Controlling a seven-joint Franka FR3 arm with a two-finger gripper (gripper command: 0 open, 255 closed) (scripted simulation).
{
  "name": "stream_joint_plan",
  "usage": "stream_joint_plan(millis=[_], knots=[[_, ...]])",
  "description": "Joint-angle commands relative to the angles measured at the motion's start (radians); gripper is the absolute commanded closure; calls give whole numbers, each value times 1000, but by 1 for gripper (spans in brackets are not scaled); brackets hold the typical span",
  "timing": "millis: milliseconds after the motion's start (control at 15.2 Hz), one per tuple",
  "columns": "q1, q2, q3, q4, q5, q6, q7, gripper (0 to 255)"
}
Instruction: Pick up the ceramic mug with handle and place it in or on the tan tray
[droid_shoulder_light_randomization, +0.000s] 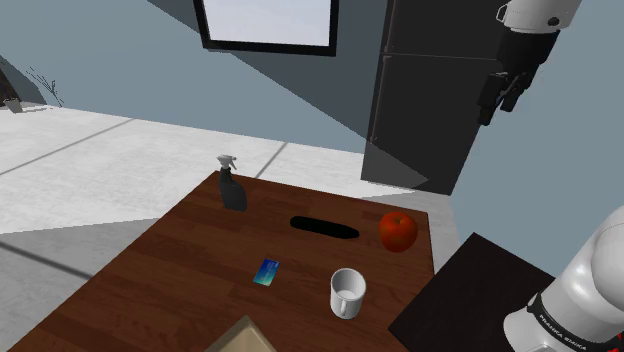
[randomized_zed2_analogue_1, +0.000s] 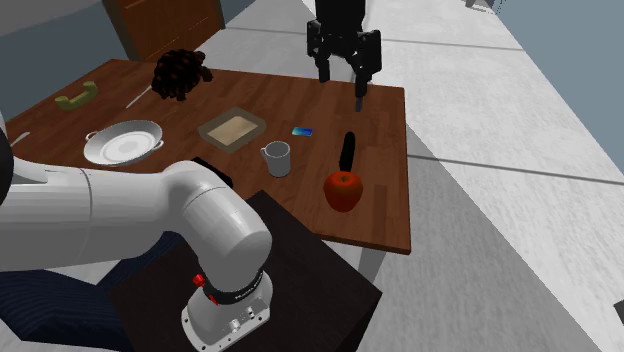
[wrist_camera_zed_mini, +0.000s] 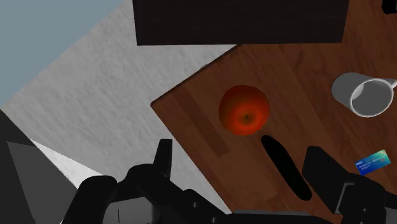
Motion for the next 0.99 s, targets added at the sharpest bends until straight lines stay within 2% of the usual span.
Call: stream_joint_plan(millis=[0,462,924], knots=[[0,0,0,0,0,0,0,0],[42,4,59,-193,77,192,74,0],[95,77,129,-337,157,411,143,0]])
